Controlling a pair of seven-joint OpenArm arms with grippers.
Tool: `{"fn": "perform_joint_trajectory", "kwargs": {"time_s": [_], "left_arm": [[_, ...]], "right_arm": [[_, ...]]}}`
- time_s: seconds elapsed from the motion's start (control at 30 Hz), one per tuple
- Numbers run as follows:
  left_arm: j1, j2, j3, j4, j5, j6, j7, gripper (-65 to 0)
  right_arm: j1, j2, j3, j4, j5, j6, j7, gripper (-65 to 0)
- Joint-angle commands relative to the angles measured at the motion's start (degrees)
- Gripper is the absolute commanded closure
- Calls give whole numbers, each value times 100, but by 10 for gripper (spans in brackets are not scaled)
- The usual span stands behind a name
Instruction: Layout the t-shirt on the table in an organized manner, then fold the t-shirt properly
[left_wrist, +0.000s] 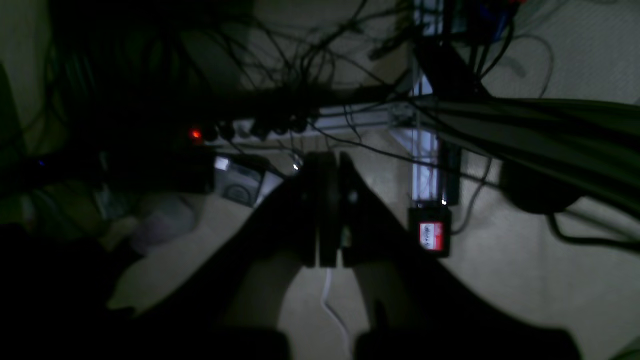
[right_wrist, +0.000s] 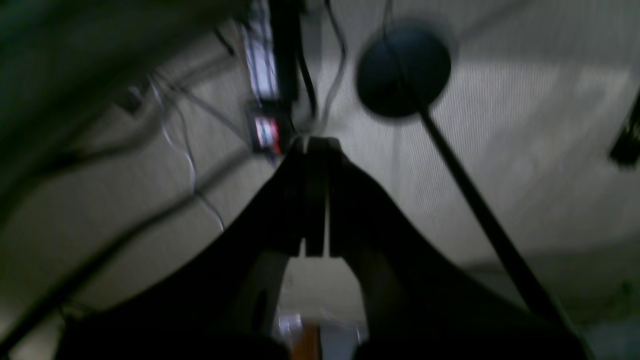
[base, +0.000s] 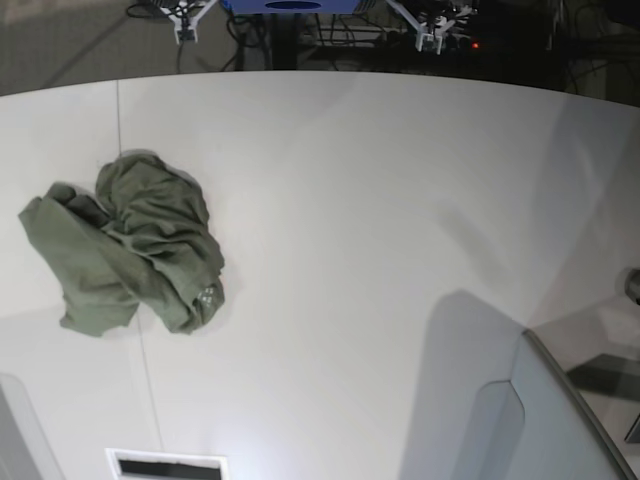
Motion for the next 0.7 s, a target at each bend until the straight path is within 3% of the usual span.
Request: {"fn": "perform_joint_trajectory", "kwargs": {"time_s": [0.0,0.13,0.27,0.53,0.67], "left_arm": [[256,-129,4,280,1,36,-81,0],[994,-340,-40,1590,-52,27,-81,0],[1645,-534,-5,2830,-52,27,-81,0],[2744,-841,-75,5432,-122,27,-72,0],[3060,-965,-75,6628,-825,27,-54,0]], "right_arm": [[-322,28,21,418,19,3,-290,0],[-1201,116,30,2607,27,3,-1741,0],[-1852,134,30,4286,27,-5,-2558,0],[-2775,152,30,6590,1,-5,-2936,0],[-3118,152,30,7864,1,-5,-2945,0]]}}
